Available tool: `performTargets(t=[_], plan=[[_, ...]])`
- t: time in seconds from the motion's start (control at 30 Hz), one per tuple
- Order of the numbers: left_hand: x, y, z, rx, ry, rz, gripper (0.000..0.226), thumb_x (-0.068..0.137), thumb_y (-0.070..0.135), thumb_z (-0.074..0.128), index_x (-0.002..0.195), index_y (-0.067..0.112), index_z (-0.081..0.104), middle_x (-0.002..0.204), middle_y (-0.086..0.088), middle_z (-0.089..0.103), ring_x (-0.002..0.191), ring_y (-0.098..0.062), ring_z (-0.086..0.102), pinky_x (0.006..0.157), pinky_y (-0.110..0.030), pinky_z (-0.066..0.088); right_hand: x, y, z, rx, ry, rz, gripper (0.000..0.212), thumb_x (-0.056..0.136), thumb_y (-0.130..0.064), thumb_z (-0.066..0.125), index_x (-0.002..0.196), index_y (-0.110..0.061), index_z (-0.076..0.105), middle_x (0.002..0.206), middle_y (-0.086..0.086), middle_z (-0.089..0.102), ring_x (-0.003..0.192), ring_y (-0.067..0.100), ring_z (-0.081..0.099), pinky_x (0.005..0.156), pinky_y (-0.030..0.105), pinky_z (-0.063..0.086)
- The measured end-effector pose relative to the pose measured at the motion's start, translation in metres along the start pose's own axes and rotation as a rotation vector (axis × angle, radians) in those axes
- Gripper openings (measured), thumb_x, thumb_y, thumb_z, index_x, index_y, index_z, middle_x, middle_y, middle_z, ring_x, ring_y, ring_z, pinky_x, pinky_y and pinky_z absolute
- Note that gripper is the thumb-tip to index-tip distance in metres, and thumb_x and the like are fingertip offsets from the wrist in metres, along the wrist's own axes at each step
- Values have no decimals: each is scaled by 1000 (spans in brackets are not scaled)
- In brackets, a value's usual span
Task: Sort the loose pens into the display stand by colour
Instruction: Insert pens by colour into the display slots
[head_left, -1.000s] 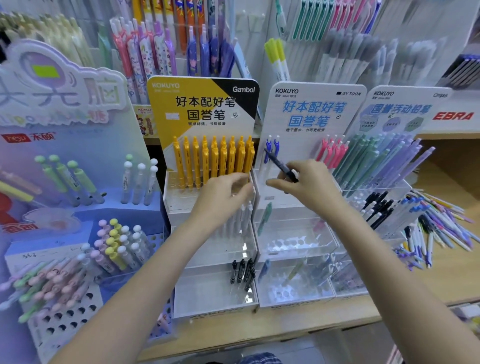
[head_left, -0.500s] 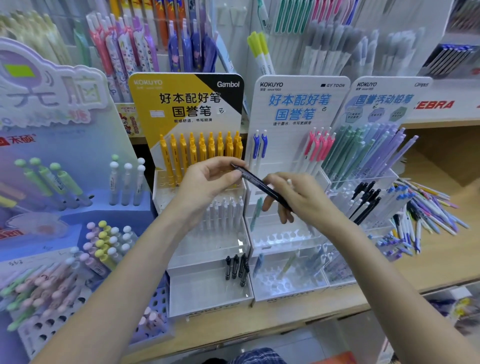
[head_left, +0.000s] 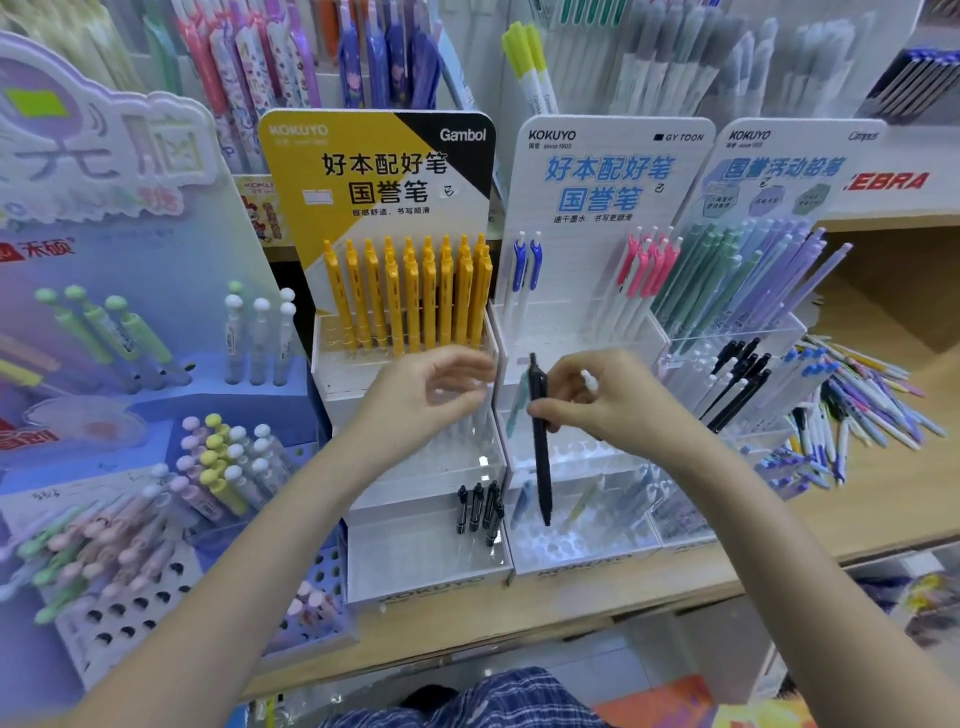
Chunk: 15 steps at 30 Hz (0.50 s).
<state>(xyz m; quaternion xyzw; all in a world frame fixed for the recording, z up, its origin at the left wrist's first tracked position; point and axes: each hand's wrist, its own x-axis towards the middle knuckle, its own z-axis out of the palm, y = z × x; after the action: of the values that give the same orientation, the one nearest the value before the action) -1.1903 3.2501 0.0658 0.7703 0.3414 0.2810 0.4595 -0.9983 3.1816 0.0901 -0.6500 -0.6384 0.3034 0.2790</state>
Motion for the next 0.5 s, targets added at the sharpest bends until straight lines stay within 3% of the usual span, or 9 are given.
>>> performTargets(t=[0.1,0.2,0.27,0.33,0.5], plan=[[-23,-38,1,336,-85,-91,26,89,15,60,113,22,62,115,7,63,104,-4,58,88,-7,39,-16,16,18,-37,64,31,16,81,-21,71,88,-16,57,70,-1,70,60,10,63,63,19,47],[-39,-75,3,684,-150,-131,32,92,19,55,124,19,56,138,3,47,127,-18,40,101,-24,28,-28,28,53,-177,102,14,14,88,-27,63,92,-14,59,80,3,70,72,19,64,70,33,49],[-45,-86,5,691,-122,-134,34,91,13,55,125,18,55,143,2,41,129,-22,35,104,-28,24,-36,33,78,-305,107,-13,21,91,-31,57,99,-12,63,86,4,71,77,23,63,70,36,48],[-47,-90,5,663,-68,-106,35,89,6,55,122,17,57,141,2,44,126,-23,37,103,-30,25,-39,37,97,-293,150,-49,20,91,-28,60,99,-12,67,87,2,72,75,20,64,66,27,45],[-50,-97,7,608,-12,-117,35,89,6,53,120,21,60,137,5,49,121,-22,39,99,-29,27,-35,30,129,-350,240,-142,4,75,-19,69,76,-16,71,66,-7,70,53,11,63,43,16,42]])
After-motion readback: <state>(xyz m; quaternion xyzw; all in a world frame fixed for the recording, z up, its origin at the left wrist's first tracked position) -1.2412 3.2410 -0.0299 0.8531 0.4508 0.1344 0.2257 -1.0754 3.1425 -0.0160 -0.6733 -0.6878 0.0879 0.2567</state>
